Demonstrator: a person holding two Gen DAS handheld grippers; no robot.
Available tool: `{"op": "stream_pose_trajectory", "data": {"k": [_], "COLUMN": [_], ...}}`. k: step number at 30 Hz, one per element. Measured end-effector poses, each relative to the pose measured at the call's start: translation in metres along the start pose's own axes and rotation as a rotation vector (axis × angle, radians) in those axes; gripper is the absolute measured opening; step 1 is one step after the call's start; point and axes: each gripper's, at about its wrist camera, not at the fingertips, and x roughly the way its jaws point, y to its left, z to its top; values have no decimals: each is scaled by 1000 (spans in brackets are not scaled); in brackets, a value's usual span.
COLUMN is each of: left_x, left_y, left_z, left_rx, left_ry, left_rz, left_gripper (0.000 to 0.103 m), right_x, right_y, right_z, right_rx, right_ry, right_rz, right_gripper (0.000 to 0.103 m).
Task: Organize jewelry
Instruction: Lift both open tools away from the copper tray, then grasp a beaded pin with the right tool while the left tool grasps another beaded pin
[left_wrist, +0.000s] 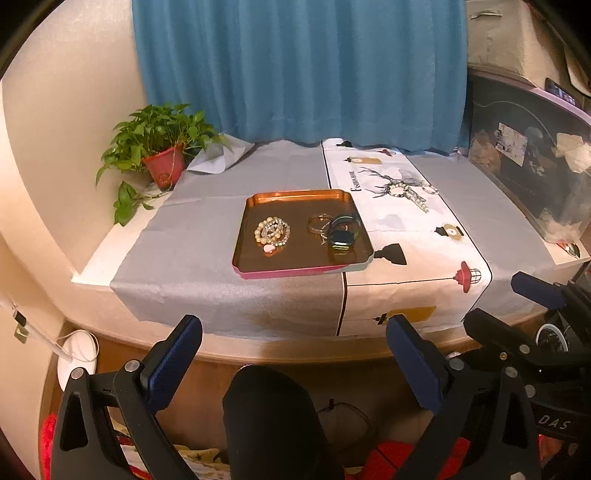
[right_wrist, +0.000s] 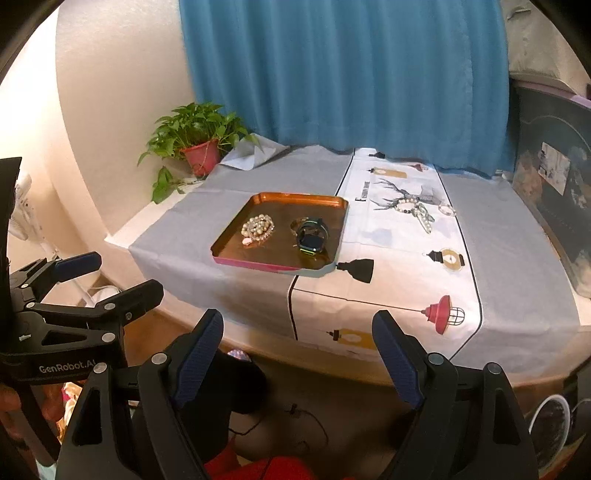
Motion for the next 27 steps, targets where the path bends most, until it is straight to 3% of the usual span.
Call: {"op": "stream_pose_trajectory", "data": {"k": [15,27], "left_x": [-1,52], "left_y": [-18,-59], "left_z": [4,58], "left_rx": [23,74], "left_ry": [-3,30], "left_rz": [-7,-57], "left_gripper": [99,99], "right_x": [-5,22], "right_y": [-14,-81], "right_z": [-5,10], "right_rx": [26,110], "right_ry": [2,25], "right_rz": [-8,-75], "right_gripper": [83,83]}}
